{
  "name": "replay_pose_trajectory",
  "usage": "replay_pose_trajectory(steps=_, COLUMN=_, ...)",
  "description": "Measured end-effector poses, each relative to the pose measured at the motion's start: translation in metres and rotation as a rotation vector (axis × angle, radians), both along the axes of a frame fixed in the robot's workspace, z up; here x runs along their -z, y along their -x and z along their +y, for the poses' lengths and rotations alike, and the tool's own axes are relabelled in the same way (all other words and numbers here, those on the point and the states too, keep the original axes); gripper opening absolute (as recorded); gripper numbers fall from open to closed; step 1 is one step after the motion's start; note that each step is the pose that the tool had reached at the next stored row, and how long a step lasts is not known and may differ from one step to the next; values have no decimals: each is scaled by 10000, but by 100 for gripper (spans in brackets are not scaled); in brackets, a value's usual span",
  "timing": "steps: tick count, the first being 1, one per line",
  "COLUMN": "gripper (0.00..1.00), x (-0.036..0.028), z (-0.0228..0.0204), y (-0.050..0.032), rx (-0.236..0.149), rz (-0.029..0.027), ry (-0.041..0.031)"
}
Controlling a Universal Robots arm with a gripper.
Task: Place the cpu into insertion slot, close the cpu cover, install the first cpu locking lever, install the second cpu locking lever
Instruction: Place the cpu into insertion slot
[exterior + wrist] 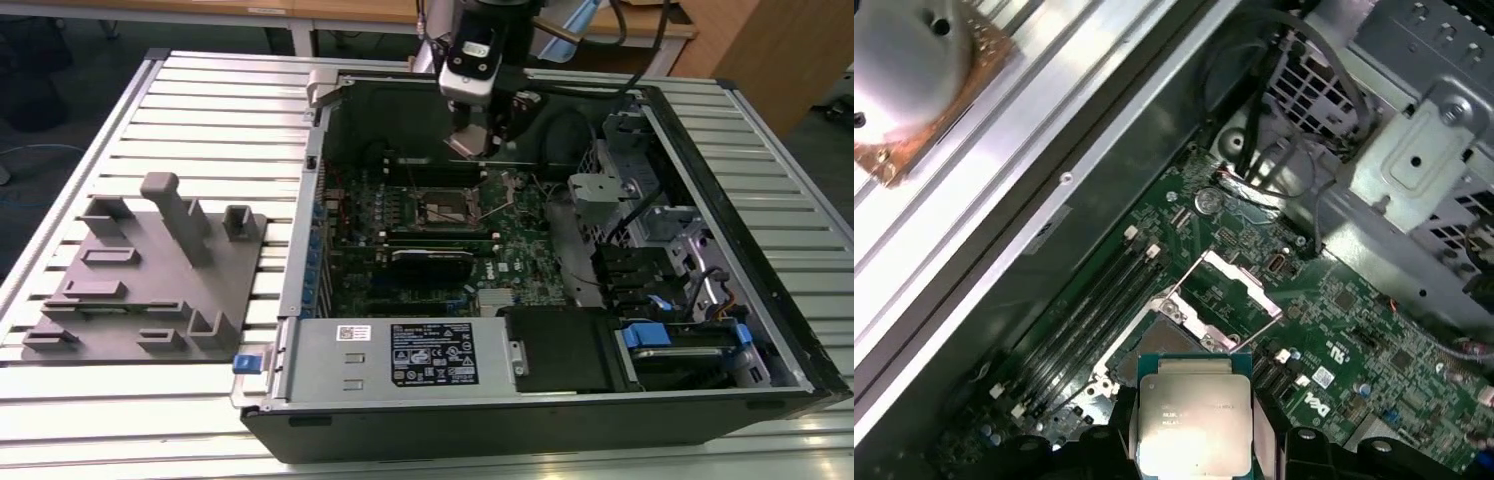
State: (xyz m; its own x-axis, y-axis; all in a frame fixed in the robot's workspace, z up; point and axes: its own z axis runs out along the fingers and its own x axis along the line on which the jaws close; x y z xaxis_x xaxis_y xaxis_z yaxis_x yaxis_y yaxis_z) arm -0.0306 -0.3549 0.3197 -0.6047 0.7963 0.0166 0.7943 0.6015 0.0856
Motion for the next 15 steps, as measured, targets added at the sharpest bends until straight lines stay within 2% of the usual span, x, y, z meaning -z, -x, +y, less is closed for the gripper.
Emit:
replay_pose_trajectory(steps=2, gripper=54, x=3, z=-1, y=0, rx=331, rz=0, ry=0)
replay_pose_trajectory(steps=11, gripper=54, x=4, z=0, y=0, rx=392, rz=0, ry=0)
replay_pose_trajectory(steps=13, gripper=54, x=7, z=0, y=0, rx=580, rz=-1, ry=-2)
replay_pose_trajectory(steps=15, gripper=54, x=10, z=0, y=0, rx=933, rz=0, ry=-1)
